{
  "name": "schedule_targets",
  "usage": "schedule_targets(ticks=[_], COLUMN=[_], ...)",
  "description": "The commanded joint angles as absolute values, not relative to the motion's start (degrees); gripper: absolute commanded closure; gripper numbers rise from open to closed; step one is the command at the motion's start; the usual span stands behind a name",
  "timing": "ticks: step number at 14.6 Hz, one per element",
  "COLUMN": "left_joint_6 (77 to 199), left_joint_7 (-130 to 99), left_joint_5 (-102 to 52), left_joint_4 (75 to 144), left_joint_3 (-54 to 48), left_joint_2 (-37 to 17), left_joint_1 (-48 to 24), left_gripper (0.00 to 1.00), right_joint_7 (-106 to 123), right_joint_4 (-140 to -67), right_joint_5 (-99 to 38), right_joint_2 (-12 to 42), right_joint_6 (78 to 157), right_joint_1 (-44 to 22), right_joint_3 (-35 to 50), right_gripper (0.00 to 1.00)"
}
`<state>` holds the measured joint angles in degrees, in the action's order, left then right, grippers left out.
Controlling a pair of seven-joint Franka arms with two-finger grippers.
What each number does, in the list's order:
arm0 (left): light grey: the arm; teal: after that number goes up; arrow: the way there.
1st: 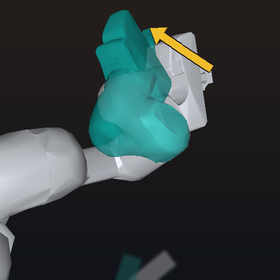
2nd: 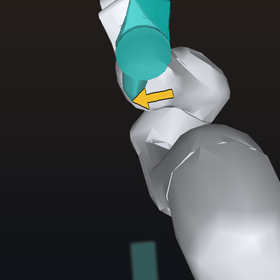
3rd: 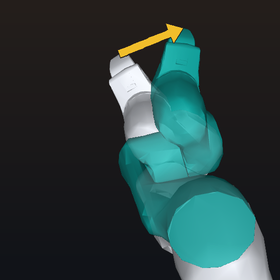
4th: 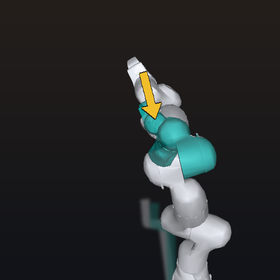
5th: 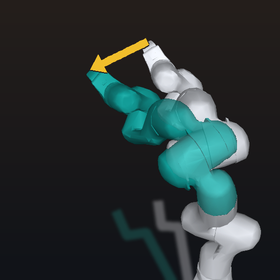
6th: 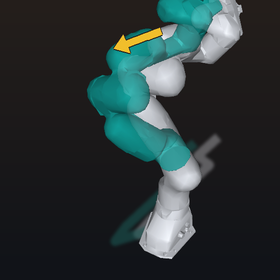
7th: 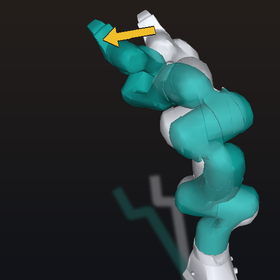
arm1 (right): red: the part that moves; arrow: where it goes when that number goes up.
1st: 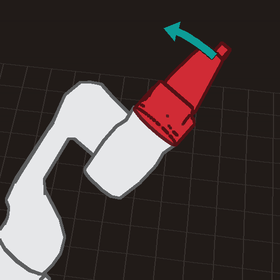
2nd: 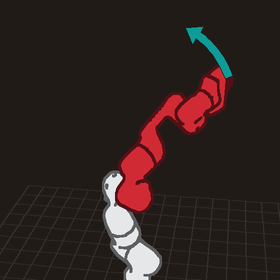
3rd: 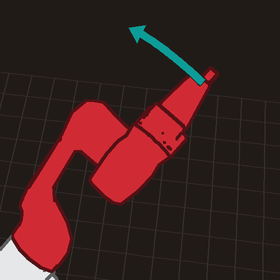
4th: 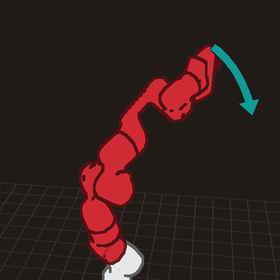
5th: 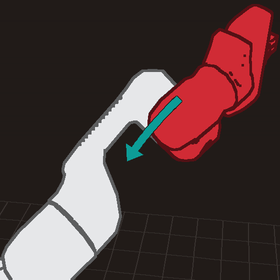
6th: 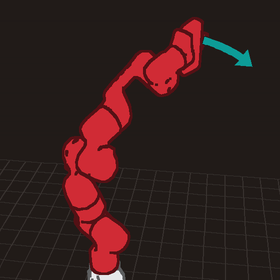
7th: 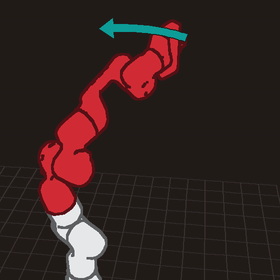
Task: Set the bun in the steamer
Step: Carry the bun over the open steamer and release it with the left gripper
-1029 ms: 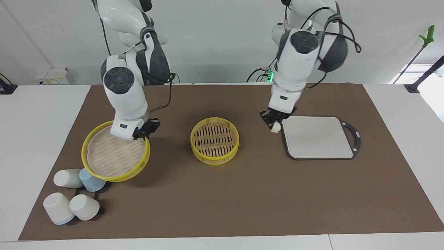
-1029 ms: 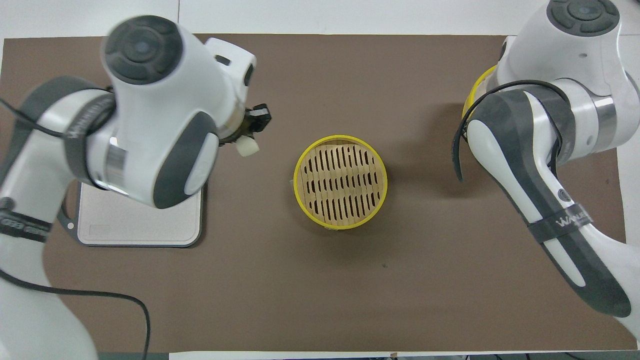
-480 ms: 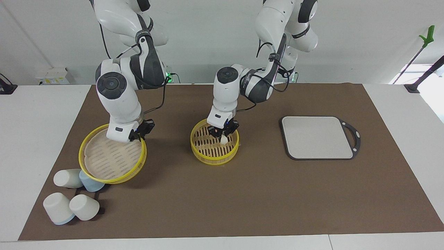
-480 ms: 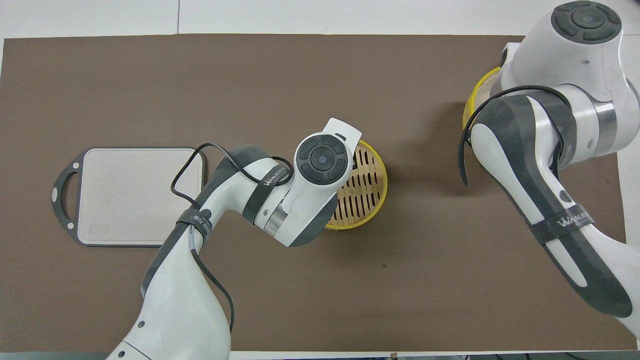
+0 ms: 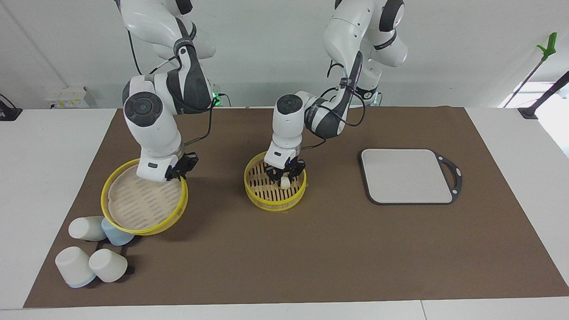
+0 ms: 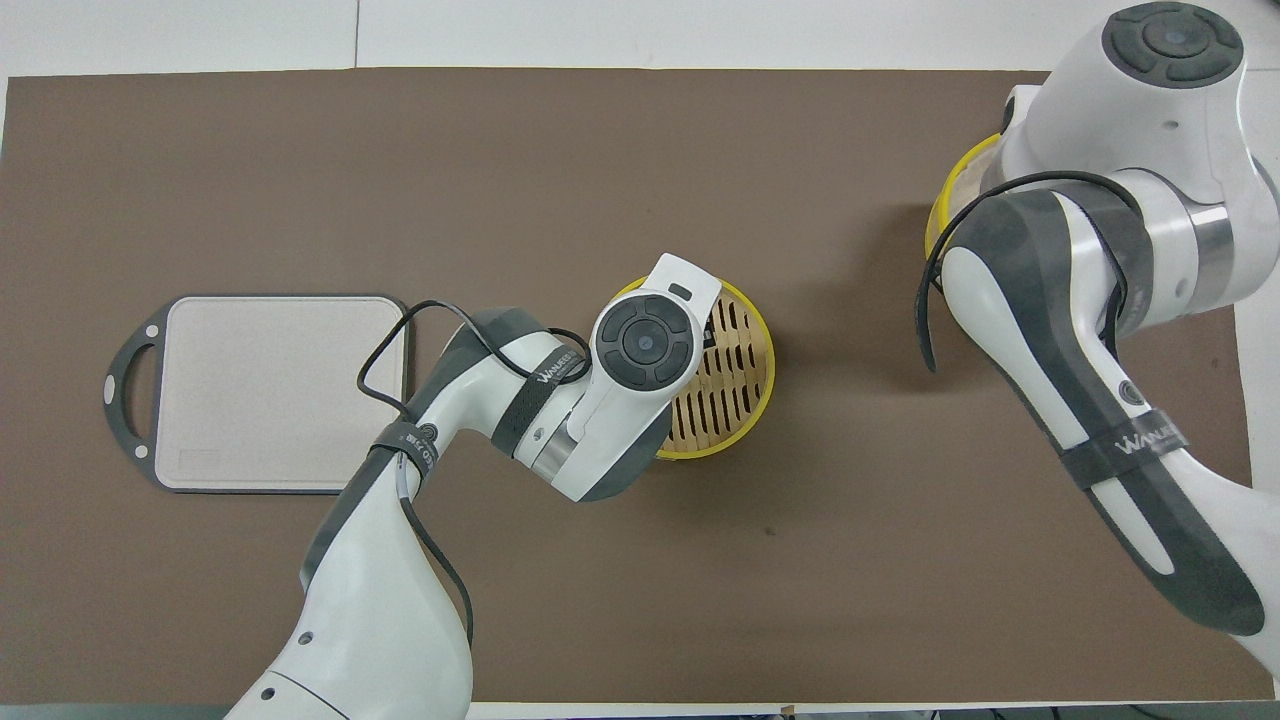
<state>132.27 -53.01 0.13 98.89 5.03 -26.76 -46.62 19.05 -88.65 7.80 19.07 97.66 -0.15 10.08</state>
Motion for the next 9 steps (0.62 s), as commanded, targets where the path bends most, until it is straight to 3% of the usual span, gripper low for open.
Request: schedule_targets(ticks=[1, 6, 9], left_joint_6=[129.3, 116.5, 109.7], left_joint_7=[-53.0, -51.9, -48.4], left_joint_5=[1.1, 0.5, 0.5], left_joint_4=[100.2, 100.2, 100.5], left_joint_3=[5.9, 5.9, 6.0], left_joint_2=[-23.9, -12.1, -6.3], left_joint_1=[-46.9, -40.1, -33.0], left_gripper=[0.00, 0.00, 0.00], right_joint_7=[20.0, 14.9, 1.2], right_joint_4=[-90.8, -90.3, -88.2], right_joint_5=[7.4, 1.7, 0.4], right_joint_2=[17.0, 17.0, 17.3], right_joint_6=[98.9, 99.1, 101.8], right_joint_1=[0.4, -0.3, -8.3], right_joint_3=[10.5, 10.5, 10.5], right_gripper=[1.00, 1.00, 1.00])
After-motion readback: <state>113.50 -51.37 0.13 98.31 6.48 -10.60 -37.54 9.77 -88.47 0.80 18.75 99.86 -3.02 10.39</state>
